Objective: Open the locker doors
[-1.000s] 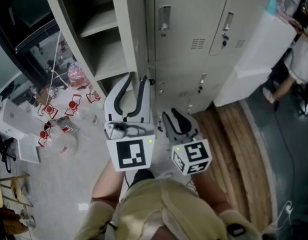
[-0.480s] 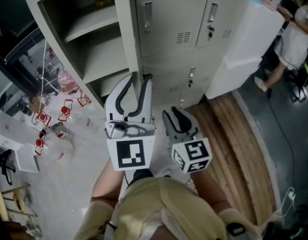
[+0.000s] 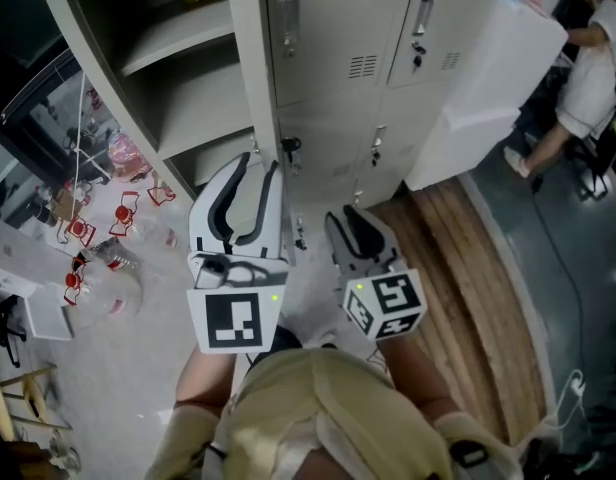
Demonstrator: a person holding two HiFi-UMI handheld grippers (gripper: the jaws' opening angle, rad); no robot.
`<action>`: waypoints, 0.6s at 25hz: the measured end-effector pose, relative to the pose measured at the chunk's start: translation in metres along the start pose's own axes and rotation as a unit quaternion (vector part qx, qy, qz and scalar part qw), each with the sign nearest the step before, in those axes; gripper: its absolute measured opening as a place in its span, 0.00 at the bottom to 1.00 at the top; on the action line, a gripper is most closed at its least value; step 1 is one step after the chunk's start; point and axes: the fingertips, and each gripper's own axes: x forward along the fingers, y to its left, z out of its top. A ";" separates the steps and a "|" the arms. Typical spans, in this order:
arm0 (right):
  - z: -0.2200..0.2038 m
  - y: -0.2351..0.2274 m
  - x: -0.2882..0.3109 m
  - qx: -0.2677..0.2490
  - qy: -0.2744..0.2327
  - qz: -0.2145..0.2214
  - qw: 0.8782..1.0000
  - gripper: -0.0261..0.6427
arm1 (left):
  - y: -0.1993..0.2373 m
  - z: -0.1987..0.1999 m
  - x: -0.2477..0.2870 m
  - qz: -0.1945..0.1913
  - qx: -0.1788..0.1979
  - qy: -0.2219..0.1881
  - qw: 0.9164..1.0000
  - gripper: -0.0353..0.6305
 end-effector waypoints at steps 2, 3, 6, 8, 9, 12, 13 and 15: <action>0.000 0.001 0.002 0.000 0.001 0.003 1.000 0.20 | 0.008 -0.003 -0.005 0.011 -0.016 0.002 1.000 0.20; 0.001 0.002 0.003 0.000 0.000 0.004 1.000 0.20 | 0.012 -0.005 -0.008 0.016 -0.019 0.005 1.000 0.20; 0.001 0.006 0.006 0.001 0.001 0.006 1.000 0.20 | 0.024 -0.013 -0.015 0.029 -0.027 0.015 0.999 0.20; 0.003 0.007 0.010 -0.001 -0.001 0.013 1.000 0.20 | 0.030 -0.020 -0.019 0.033 -0.038 0.023 0.998 0.20; 0.004 0.007 0.011 -0.003 -0.002 0.015 1.000 0.20 | 0.032 -0.023 -0.021 0.034 -0.045 0.028 0.998 0.20; 0.004 0.007 0.015 -0.004 -0.002 0.016 1.000 0.20 | 0.040 -0.035 -0.028 0.036 -0.063 0.043 0.996 0.20; 0.003 0.006 0.016 -0.003 -0.001 0.016 1.000 0.20 | 0.042 -0.040 -0.030 0.035 -0.063 0.049 0.996 0.20; 0.003 0.006 0.019 -0.004 0.001 0.017 1.000 0.20 | 0.046 -0.051 -0.037 0.039 -0.060 0.068 0.995 0.20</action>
